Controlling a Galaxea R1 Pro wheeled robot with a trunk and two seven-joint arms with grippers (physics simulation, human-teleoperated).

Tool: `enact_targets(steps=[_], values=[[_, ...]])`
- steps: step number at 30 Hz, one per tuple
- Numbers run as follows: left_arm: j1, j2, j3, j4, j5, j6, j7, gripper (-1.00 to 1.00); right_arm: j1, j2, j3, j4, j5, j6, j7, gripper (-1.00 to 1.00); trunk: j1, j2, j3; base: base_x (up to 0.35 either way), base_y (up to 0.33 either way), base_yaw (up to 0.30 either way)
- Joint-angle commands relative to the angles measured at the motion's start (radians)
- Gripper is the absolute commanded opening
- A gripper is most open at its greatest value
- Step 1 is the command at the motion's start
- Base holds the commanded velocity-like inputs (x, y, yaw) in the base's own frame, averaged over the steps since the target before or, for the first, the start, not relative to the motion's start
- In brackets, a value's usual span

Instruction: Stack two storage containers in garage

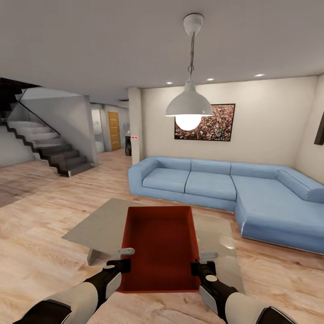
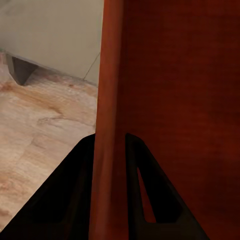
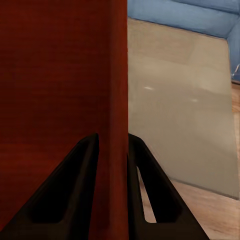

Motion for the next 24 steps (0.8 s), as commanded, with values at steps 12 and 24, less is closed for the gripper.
enact_targets(steps=[12, 24], values=[[-0.002, 0.002, 0.066, -0.002, -0.002, -0.018, 0.081, -1.0, 0.001, 0.0, 0.022, -0.001, -0.011, 0.003, 0.006, -1.0, 0.0, -0.002, -0.002, 0.0, 0.0, 0.284], [-0.002, 0.002, 0.066, -0.002, -0.002, -0.018, 0.081, -1.0, 0.001, 0.0, 0.022, -0.001, -0.011, 0.003, 0.006, -1.0, 0.0, -0.002, -0.002, 0.0, 0.0, 0.284]])
